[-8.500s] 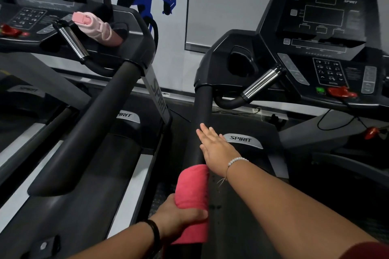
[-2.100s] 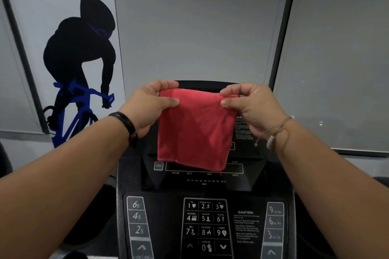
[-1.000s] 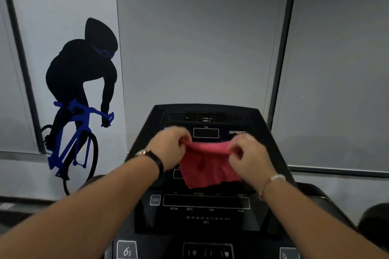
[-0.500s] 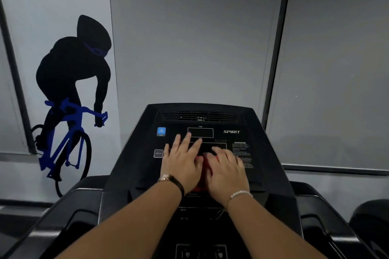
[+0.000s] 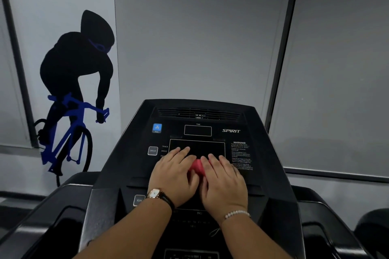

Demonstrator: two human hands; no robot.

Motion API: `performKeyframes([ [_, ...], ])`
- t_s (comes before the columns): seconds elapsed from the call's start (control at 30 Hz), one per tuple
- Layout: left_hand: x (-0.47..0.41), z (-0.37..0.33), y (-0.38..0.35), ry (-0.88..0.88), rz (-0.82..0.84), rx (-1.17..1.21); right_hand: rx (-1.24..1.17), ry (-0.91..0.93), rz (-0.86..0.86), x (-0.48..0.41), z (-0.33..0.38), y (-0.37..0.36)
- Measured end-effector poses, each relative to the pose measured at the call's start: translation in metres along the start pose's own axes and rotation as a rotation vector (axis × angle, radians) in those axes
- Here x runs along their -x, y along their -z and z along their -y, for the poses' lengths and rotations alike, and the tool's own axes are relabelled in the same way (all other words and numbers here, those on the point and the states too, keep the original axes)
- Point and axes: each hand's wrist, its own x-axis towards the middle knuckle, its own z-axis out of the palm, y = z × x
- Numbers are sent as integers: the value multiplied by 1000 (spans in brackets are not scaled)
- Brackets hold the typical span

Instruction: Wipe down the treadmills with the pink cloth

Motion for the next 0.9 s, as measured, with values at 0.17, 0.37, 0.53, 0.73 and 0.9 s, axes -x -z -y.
performKeyframes([
  [0.17,17,1,-5,-1,-42,9,-35,5,-40,1,0,-1],
  [0.37,19,5,-8,-5,-110,30,-35,21,-109,0,-1,-5],
  [0.53,19,6,-11,-22,-158,59,-15,16,-90,0,0,-4],
  [0.73,20,10,-9,-84,-114,39,7,22,13,2,2,4],
  [0.9,22,13,-26,-266,-201,147,-77,80,-37,-3,3,5],
])
